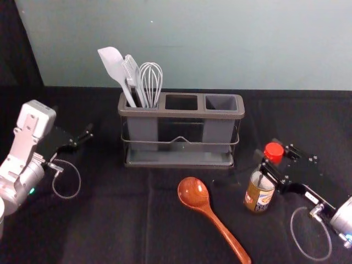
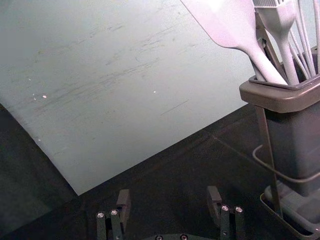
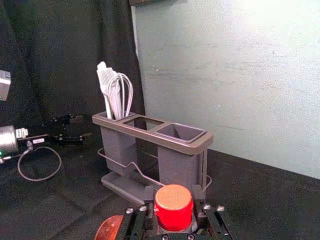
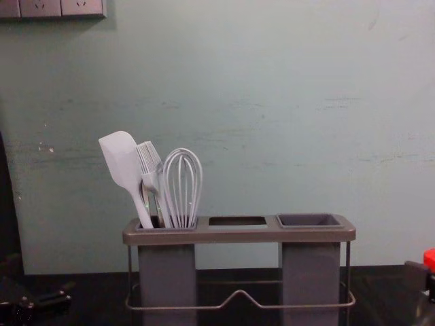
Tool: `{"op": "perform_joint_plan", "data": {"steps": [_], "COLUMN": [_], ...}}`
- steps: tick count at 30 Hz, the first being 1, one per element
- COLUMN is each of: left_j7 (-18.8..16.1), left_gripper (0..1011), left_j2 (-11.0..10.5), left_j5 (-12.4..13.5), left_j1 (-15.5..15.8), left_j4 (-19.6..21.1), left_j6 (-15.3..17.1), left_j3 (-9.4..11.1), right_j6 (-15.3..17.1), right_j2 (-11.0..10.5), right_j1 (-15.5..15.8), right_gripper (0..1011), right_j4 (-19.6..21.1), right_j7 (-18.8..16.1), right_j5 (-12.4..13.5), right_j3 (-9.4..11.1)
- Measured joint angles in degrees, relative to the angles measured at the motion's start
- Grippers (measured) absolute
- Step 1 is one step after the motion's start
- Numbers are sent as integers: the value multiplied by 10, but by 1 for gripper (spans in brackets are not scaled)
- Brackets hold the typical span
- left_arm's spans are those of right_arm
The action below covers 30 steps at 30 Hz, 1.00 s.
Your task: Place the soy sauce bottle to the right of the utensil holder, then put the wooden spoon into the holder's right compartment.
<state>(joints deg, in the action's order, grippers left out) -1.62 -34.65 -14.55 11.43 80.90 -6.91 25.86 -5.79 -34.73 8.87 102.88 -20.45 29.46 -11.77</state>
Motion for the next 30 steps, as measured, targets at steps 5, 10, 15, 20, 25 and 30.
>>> {"op": "perform_joint_plan", "data": {"steps": [5, 10, 15, 20, 25, 30], "left_j7": [0, 0, 0, 0, 0, 0], "left_gripper": [1005, 1005, 1005, 1005, 1005, 1005], "left_j2": [0, 0, 0, 0, 0, 0], "left_j5": [0, 0, 0, 0, 0, 0], "left_j1": [0, 0, 0, 0, 0, 0], "left_j4": [0, 0, 0, 0, 0, 0], "left_j6": [0, 0, 0, 0, 0, 0], "left_j3": [0, 0, 0, 0, 0, 0], "right_j6": [3, 7, 14, 20, 24, 22], "right_j2": [5, 6, 8, 12, 19, 24], "right_j1": [3, 3, -7, -30, -66, -96], "right_gripper": [392, 390, 390, 390, 392, 390], "right_j4": [4, 14, 15, 2, -31, -61], "right_j7": [-7, -10, -16, -27, -47, -66], "right_j5": [-1, -7, -11, -11, -3, 6], "right_j3": [8, 18, 25, 30, 27, 18]}}
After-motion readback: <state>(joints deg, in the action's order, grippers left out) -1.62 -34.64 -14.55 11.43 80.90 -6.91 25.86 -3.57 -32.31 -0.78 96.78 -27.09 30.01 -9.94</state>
